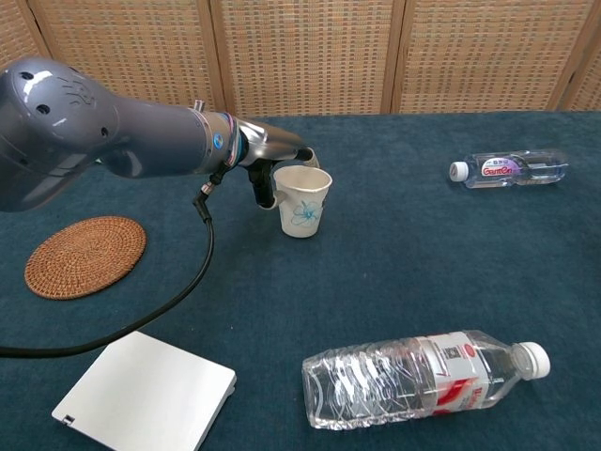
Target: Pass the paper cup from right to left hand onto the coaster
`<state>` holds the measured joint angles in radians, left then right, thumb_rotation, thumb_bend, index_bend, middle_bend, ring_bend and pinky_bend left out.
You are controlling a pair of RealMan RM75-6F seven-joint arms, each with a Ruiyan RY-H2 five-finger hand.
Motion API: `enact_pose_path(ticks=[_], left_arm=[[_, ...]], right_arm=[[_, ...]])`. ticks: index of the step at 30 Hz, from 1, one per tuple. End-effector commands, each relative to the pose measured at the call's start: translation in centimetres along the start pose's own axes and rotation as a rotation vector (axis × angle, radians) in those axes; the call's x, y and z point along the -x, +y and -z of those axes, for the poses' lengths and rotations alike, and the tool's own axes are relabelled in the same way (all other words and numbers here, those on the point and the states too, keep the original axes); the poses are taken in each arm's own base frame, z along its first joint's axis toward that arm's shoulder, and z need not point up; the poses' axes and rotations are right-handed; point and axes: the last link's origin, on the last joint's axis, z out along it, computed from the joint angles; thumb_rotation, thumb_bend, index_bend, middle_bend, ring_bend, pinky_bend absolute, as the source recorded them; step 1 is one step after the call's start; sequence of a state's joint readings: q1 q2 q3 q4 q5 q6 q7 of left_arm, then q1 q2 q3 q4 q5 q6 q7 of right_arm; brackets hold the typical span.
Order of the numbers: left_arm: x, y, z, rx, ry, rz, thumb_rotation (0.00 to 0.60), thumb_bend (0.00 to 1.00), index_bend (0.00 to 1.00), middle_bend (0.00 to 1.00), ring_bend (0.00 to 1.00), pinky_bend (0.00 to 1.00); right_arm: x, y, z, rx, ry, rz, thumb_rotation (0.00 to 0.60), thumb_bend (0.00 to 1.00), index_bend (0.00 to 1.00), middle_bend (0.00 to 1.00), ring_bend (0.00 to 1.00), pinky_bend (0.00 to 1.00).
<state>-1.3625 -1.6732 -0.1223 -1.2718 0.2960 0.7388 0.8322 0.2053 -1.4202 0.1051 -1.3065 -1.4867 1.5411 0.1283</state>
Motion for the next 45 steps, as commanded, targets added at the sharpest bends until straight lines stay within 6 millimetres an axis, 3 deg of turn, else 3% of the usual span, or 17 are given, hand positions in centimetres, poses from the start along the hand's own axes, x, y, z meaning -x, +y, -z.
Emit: enact_pose_path(ticks=[1,12,22,27,35,45], left_arm=[[0.1,-0.2,0.2,0.003,-0.006,0.013,0.600,0.57,0.14,0.00,0.00,0.00],[0.4,-1.2,0.9,-0.009,-0.005,0.031,0.600,0.56,0.27,0.00,0.00,0.00],[-0.4,-2.6,1.8,-0.025,0.020,0.059,0.600,0.56,0.29,0.00,0.00,0.00],[-1.0,-4.2,2.6,-0.048,0.042,0.066,0.600,0.56,0.29,0.00,0.00,0.00],[-0.9,-8.9,6.3,-0.101,0.072,0.064,0.600,0.56,0.29,0.00,0.00,0.00],[3.6,-15.4,14.4,-0.149,0.068,0.069,0.600,0.56,0.29,0.00,0.00,0.00]], right_arm=[[-0.1,0.0,0.0,-0.002,0.006,-0.001,0.600,0.08,0.06,0.00,0.00,0.00],[-0.5,-0.2,0.1,-0.009,0.029,-0.008,0.600,0.08,0.06,0.00,0.00,0.00],[-0.7,-0.4,0.2,-0.017,0.035,-0.009,0.600,0.08,0.06,0.00,0.00,0.00],[-0.8,-0.4,0.2,-0.021,0.039,-0.008,0.600,0.08,0.06,0.00,0.00,0.00],[-0.8,-0.8,0.2,-0.036,0.040,-0.011,0.600,0.08,0.06,0.00,0.00,0.00],[-0.8,-1.8,0.5,-0.072,0.044,-0.008,0.600,0.08,0.06,0.00,0.00,0.00]])
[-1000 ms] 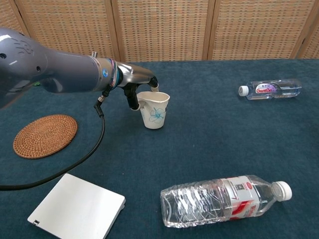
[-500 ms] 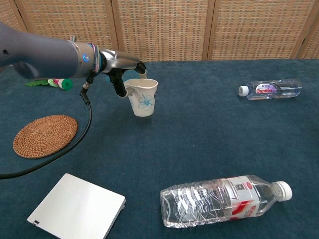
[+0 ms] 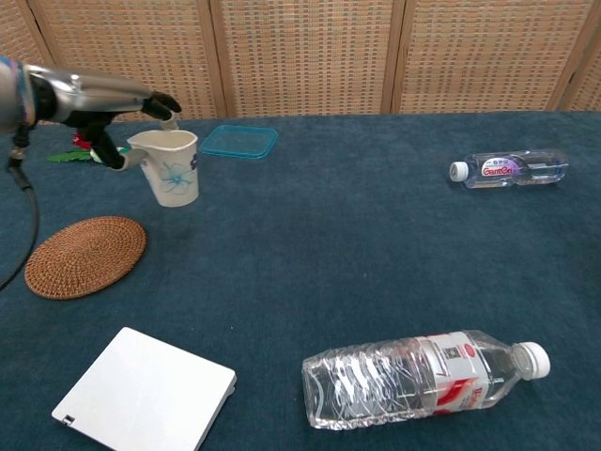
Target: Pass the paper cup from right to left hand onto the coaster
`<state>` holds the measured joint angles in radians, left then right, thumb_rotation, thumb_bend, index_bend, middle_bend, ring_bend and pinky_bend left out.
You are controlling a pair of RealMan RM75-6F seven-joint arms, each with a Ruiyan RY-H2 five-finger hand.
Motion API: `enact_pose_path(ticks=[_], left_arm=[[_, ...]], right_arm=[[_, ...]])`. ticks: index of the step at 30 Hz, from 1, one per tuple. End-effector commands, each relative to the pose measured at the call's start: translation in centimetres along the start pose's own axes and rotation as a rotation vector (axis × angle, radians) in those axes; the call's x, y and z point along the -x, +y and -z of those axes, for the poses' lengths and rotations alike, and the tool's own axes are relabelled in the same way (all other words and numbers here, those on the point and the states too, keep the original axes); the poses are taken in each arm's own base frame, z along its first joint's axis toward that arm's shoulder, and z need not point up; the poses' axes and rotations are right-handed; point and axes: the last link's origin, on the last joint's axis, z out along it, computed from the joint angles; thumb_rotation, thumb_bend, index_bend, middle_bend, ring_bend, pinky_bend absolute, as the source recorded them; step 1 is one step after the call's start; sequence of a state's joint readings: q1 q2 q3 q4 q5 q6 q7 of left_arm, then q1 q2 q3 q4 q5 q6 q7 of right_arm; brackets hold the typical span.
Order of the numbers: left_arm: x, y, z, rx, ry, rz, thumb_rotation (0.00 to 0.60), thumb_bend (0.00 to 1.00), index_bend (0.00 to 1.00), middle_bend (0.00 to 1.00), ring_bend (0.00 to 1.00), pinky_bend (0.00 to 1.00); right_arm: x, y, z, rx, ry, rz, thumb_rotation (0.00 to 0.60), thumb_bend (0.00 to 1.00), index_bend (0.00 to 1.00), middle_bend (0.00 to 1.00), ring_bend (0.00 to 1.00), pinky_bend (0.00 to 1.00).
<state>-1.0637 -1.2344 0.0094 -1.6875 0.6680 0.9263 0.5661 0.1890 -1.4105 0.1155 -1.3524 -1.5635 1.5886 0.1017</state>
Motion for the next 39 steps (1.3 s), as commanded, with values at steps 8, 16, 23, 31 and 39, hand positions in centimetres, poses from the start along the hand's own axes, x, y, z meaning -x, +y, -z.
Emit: enact_pose_path(ticks=[8,16,23,31,39], left_arm=[[5.3,-8.0,8.0,-0.077,-0.040,0.007,0.600,0.54,0.29,0.00,0.00,0.00],[8.1,-11.0,9.6,-0.117,-0.072,0.029,0.600,0.54,0.29,0.00,0.00,0.00],[9.4,-11.0,8.6,-0.123,-0.086,0.055,0.600,0.54,0.28,0.00,0.00,0.00],[9.6,-10.2,6.2,-0.139,-0.079,0.096,0.600,0.54,0.26,0.00,0.00,0.00],[8.7,-9.5,5.0,-0.140,-0.060,0.085,0.600,0.43,0.23,0.00,0.00,0.00]], right_arm=[[0.0,-1.0,0.2,-0.030,0.003,0.013,0.600,0.08,0.06,0.00,0.00,0.00],[0.4,-1.4,0.2,-0.041,-0.011,0.023,0.600,0.08,0.06,0.00,0.00,0.00],[0.5,-1.4,0.2,-0.037,-0.013,0.022,0.600,0.08,0.06,0.00,0.00,0.00],[0.5,-1.3,0.2,-0.036,-0.012,0.020,0.600,0.08,0.06,0.00,0.00,0.00],[0.5,-1.2,0.2,-0.030,-0.011,0.016,0.600,0.08,0.06,0.00,0.00,0.00]])
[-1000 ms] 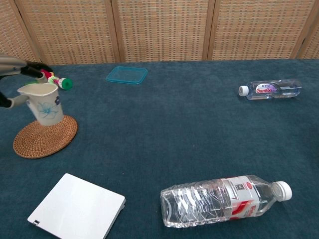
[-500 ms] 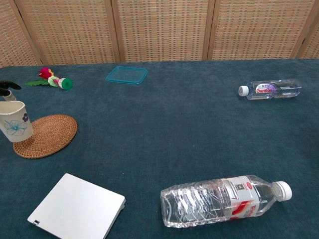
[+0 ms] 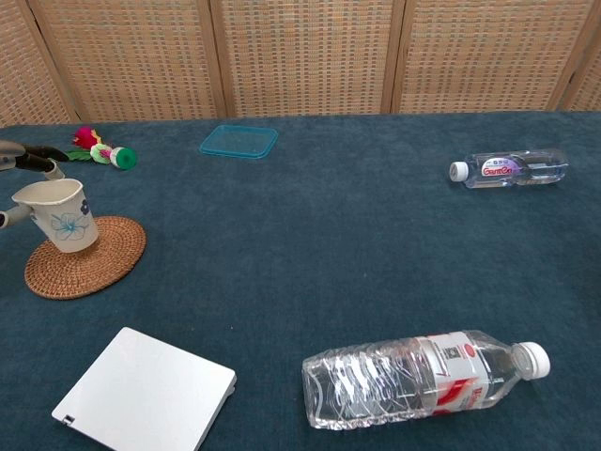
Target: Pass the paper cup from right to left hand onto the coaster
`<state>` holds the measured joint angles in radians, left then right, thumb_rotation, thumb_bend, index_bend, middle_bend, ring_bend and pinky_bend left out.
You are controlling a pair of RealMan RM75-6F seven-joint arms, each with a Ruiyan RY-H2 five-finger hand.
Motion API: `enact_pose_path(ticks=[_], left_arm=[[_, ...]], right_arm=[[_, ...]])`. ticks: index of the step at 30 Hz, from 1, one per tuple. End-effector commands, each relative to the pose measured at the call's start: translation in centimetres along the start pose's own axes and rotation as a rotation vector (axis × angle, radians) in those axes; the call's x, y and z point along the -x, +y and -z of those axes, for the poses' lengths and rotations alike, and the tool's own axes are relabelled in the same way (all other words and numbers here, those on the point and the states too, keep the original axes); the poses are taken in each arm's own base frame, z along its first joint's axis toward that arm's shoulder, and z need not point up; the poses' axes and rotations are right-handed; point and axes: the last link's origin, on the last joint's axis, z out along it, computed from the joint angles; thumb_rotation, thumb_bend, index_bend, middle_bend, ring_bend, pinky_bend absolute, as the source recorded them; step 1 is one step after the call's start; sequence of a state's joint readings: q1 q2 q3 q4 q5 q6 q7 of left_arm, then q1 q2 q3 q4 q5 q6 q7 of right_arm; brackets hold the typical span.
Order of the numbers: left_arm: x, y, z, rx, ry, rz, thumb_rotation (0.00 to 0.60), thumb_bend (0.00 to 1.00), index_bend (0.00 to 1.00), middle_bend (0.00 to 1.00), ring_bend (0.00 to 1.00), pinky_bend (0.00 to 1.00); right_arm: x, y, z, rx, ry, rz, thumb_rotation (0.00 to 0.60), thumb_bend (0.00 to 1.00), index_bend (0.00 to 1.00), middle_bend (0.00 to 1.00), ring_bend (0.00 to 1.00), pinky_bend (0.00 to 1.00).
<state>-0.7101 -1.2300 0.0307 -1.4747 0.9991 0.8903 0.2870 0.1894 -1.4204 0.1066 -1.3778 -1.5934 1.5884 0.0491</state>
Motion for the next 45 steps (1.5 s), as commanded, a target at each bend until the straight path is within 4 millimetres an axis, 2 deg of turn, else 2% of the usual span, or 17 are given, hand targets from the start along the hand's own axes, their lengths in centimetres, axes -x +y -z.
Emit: enact_pose_path(ticks=[1,3,6,19,29,36,45], left_arm=[[-0.2,0.3,-0.2,0.002,0.000,-0.012,0.600,0.39,0.22,0.00,0.00,0.00],[-0.1,0.4,-0.2,0.001,-0.003,-0.028,0.600,0.27,0.18,0.00,0.00,0.00],[-0.1,0.6,-0.3,-0.002,0.004,-0.043,0.600,0.21,0.16,0.00,0.00,0.00],[-0.5,0.3,0.1,-0.012,0.026,-0.010,0.600,0.20,0.15,0.00,0.00,0.00],[-1.4,-0.7,1.8,-0.014,0.084,0.052,0.600,0.20,0.14,0.00,0.00,0.00],[-2.2,-0.3,5.5,0.013,0.228,0.104,0.600,0.20,0.12,0.00,0.00,0.00],[-1.0,1.5,10.3,0.042,0.385,0.119,0.600,0.20,0.10,0.00,0.00,0.00]], right_arm=[[0.0,0.0,0.0,-0.001,0.001,-0.001,0.600,0.08,0.06,0.00,0.00,0.00],[0.0,0.0,0.0,-0.003,0.002,-0.001,0.600,0.08,0.06,0.00,0.00,0.00],[0.0,-0.1,0.0,-0.003,0.005,-0.002,0.600,0.08,0.06,0.00,0.00,0.00],[0.1,-0.1,0.0,-0.001,0.006,-0.008,0.600,0.08,0.06,0.00,0.00,0.00],[0.2,-0.2,0.0,-0.006,0.007,-0.008,0.600,0.08,0.06,0.00,0.00,0.00],[0.2,-0.3,0.0,-0.011,0.006,-0.006,0.600,0.08,0.06,0.00,0.00,0.00],[0.2,-0.7,0.1,-0.025,0.007,-0.005,0.600,0.08,0.06,0.00,0.00,0.00]])
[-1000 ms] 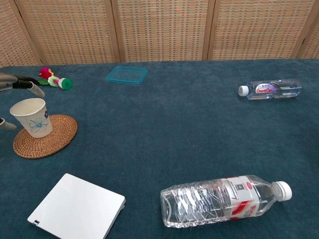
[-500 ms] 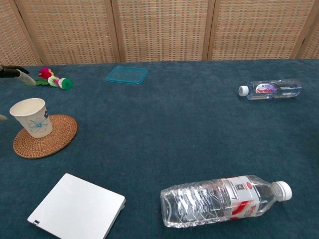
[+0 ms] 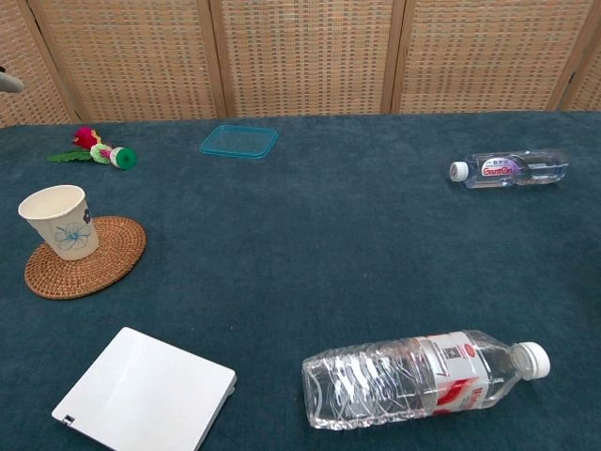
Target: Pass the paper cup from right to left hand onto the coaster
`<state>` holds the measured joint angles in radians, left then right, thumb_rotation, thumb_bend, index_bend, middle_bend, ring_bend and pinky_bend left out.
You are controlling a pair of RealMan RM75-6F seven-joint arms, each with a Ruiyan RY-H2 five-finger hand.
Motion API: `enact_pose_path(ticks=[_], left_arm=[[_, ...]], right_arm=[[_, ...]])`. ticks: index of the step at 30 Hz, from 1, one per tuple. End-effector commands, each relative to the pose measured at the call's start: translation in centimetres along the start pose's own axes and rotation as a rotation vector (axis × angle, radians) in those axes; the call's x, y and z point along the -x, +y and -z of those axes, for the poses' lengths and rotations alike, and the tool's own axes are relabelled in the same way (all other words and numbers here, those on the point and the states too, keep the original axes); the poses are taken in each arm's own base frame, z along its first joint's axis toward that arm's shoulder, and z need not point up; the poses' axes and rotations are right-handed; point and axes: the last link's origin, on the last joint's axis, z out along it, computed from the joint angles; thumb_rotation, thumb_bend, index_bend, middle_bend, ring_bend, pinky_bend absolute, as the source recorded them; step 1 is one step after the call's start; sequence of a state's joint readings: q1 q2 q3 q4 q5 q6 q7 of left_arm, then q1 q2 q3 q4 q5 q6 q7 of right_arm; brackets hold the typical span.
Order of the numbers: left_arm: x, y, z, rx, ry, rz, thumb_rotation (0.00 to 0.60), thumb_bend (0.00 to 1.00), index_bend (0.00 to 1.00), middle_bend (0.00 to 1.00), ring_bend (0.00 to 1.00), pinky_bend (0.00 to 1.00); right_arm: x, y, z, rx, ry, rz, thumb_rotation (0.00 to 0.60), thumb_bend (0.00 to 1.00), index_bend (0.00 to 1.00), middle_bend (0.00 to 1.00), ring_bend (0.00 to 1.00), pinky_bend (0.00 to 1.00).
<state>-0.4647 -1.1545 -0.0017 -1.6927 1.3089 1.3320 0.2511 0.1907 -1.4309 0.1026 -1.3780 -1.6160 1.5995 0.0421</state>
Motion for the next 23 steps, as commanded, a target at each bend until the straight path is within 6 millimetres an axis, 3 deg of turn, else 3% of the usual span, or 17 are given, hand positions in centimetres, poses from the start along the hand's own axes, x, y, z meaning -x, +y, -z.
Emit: enact_pose_path(ticks=[1,12,23], left_arm=[[0.3,1.1,2.7,0.013,0.039,0.026,0.600,0.20,0.10,0.00,0.00,0.00],[1.5,1.3,6.9,0.006,0.096,0.062,0.600,0.19,0.09,0.00,0.00,0.00],[3.3,1.0,9.4,-0.048,0.098,0.083,0.600,0.19,0.09,0.00,0.00,0.00]], right_arm=[[0.0,-0.1,0.0,-0.003,0.001,0.000,0.600,0.08,0.06,0.00,0.00,0.00],[0.0,-0.4,0.1,-0.016,0.002,0.005,0.600,0.08,0.06,0.00,0.00,0.00],[0.3,-0.7,0.2,-0.019,-0.012,0.015,0.600,0.08,0.06,0.00,0.00,0.00]])
